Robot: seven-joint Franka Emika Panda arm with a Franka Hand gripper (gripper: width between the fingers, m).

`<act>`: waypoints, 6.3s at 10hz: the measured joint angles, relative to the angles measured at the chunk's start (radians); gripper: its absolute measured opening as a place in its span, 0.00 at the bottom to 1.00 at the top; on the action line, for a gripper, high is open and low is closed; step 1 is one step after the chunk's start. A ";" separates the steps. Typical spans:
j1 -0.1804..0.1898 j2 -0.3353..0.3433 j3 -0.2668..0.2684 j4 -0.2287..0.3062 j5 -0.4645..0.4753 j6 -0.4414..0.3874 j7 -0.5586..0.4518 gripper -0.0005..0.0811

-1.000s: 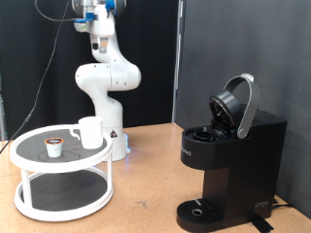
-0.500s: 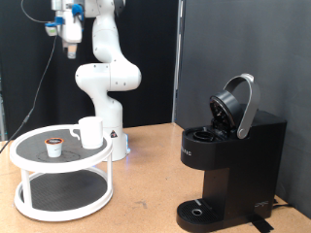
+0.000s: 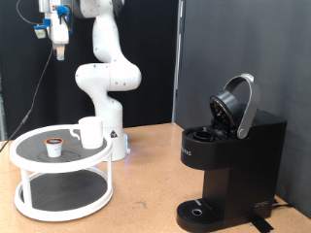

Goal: Make a cup of coffee with the keurig machine

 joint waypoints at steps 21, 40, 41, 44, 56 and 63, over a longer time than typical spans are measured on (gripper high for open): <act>-0.079 0.351 -0.045 -0.391 -0.213 0.841 0.195 0.91; -0.101 0.400 -0.051 -0.420 -0.117 0.953 0.108 0.36; -0.095 0.377 -0.055 -0.413 -0.079 0.909 0.076 0.36; -0.088 0.282 -0.063 -0.385 0.003 0.749 -0.011 0.36; 0.076 0.138 -0.151 -0.150 0.503 0.336 -0.153 0.36; 0.246 0.172 -0.252 -0.069 0.936 0.174 -0.166 0.36</act>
